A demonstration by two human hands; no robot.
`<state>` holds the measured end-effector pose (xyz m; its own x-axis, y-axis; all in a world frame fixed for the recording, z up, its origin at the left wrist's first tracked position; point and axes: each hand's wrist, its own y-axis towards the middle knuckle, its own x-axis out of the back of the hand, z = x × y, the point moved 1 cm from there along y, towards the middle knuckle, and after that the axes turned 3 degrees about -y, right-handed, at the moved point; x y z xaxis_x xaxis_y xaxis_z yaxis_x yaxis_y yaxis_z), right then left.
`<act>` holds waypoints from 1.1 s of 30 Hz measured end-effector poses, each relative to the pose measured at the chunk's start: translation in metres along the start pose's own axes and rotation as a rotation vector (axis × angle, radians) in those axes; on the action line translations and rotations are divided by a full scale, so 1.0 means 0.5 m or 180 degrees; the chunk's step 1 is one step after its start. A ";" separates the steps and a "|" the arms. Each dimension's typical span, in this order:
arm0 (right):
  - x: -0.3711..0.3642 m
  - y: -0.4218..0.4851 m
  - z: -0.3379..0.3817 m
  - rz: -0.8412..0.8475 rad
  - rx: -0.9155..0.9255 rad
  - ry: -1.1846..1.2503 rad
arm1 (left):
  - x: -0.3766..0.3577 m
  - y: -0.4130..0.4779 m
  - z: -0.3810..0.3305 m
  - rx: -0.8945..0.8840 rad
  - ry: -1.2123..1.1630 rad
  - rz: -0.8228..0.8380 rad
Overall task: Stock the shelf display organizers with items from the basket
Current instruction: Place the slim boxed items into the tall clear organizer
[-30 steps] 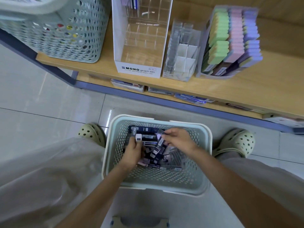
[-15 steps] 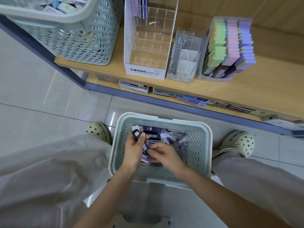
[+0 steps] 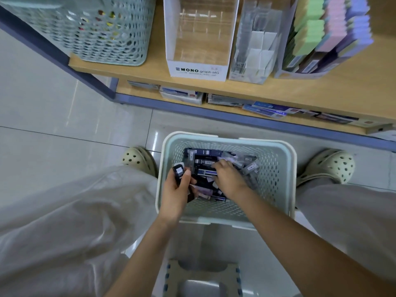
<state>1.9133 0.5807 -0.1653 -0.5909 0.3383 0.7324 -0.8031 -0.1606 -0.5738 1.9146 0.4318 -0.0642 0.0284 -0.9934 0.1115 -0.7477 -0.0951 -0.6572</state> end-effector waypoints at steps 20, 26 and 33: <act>0.073 -0.068 0.028 0.0048 0.0193 0.1180 | -0.009 0.000 -0.001 0.0472 0.0197 0.0201; 0.152 -0.140 0.122 -0.0372 0.0625 0.1966 | -0.019 -0.026 -0.055 -0.0088 -0.0031 0.0226; 0.245 -0.198 0.134 -0.0466 0.0666 0.2381 | -0.026 -0.068 -0.109 -0.0582 0.0280 0.0469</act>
<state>1.9152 0.5758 0.0058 -0.3294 0.8913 0.3114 -0.9103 -0.2122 -0.3554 1.9036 0.4515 -0.0025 -0.1418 -0.9854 0.0941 -0.8474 0.0717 -0.5262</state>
